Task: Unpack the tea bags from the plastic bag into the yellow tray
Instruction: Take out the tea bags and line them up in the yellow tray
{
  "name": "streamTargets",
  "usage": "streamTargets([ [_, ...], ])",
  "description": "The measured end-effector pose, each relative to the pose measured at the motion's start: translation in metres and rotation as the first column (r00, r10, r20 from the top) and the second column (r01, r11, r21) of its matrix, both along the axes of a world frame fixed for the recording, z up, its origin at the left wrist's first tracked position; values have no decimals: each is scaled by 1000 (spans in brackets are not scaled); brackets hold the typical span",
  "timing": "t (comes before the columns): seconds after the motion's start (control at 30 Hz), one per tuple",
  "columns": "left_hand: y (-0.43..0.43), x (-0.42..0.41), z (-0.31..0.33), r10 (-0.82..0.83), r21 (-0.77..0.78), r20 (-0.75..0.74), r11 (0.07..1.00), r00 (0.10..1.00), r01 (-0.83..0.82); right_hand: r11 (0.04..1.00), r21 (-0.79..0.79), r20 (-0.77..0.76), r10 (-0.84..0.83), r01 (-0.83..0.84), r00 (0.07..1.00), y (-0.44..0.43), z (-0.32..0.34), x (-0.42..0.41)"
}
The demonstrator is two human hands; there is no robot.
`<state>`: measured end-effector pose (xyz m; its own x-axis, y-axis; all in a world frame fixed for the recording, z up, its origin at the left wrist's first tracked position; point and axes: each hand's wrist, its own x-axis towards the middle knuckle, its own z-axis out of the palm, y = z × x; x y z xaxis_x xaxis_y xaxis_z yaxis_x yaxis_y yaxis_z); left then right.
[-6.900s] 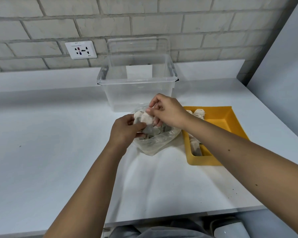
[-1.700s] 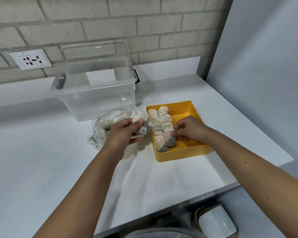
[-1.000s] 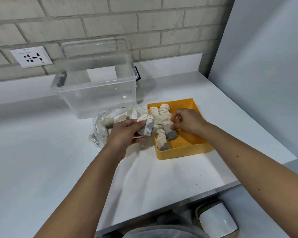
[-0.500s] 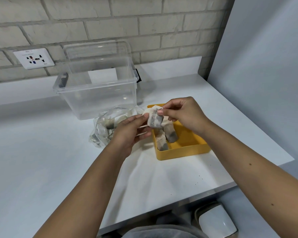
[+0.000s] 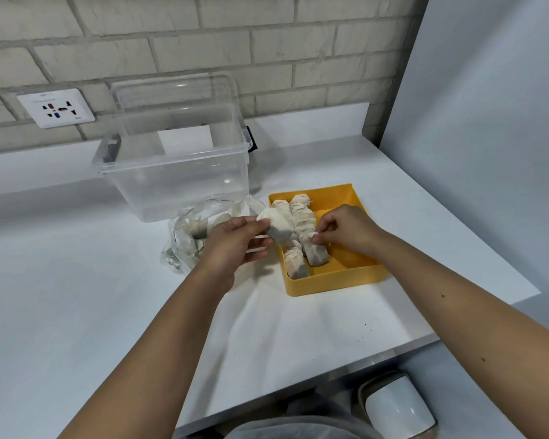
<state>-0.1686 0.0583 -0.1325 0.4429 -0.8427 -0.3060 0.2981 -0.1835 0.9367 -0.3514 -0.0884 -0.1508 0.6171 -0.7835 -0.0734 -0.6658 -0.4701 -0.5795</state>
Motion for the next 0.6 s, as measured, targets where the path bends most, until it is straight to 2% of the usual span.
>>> streamTargets([
  [0.27, 0, 3, -1, -31, 25, 54, 999, 998, 29, 999, -17, 2, -51, 51, 999, -4, -10, 4],
  [0.4, 0, 1, -1, -43, 38, 90, 998, 995, 40, 998, 2, 124, -66, 66, 990, -1, 3, 2],
  [0.47, -1, -2, 0, -54, 41, 117, 998, 992, 50, 995, 94, 235, -65, 44, 970, 6, 21, 3],
  [0.53, -5, -7, 3, -85, 39, 170, 996, 982, 79, 964, 259, 321, -31, -56, 946, 14, 39, 4],
  [0.6, -10, -12, 8, -120, 24, 217, 993, 969, 118, 944, 307, 303, 25, -123, 953, 21, 51, 7],
])
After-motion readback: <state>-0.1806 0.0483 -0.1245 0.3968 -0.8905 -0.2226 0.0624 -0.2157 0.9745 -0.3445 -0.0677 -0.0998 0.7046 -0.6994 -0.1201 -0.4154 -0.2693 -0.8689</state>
